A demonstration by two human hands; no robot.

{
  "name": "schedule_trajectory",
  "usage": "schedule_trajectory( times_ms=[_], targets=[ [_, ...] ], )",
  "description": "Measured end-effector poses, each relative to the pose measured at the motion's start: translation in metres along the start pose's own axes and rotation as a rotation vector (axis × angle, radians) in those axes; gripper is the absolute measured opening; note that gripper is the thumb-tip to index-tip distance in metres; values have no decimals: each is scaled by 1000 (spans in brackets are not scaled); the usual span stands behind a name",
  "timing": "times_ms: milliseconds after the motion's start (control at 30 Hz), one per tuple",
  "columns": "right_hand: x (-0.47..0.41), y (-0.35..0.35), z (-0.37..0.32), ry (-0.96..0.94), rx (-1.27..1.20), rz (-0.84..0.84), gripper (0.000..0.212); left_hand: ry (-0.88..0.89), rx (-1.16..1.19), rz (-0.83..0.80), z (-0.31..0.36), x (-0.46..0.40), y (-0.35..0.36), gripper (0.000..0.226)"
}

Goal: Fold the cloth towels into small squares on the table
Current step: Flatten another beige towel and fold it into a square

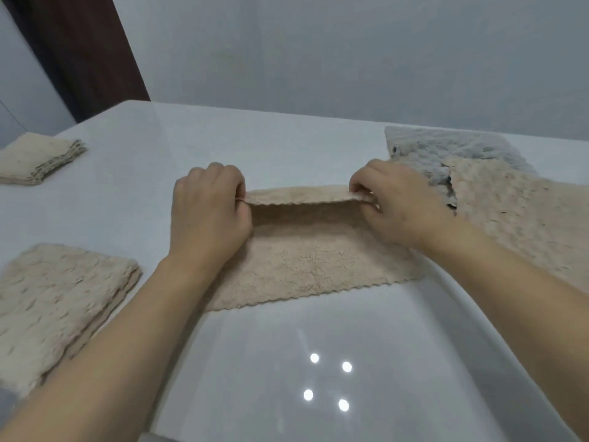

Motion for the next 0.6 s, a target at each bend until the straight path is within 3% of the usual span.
schedule_trajectory(
  times_ms=[167, 267, 367, 500, 600],
  targets=[
    [44, 5, -29, -73, 11, -36, 27, 97, 6, -127, 7, 59, -8, 18],
    [66, 19, -36, -18, -70, -72, 25, 23, 66, -226, 7, 82, 1, 11],
    [77, 22, -38, 65, -144, -48, 27, -26, 123, -226, 2, 86, 2, 11],
    [80, 10, -43, 59, -119, -1, 26, 64, 97, -90, 9, 88, -16, 9],
    [85, 15, -45, 97, -156, -31, 23, 118, 20, -159, 13, 102, -17, 8]
  ],
)
Point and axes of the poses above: each hand's wrist, its own x-axis away from the middle knuckle, its own y-axis out of the palm, z = x × y, the point moved 3 cm from there along -x, towards the middle knuckle, and after that the axes turned 13 degrees about -z, right-handed, at the moved point
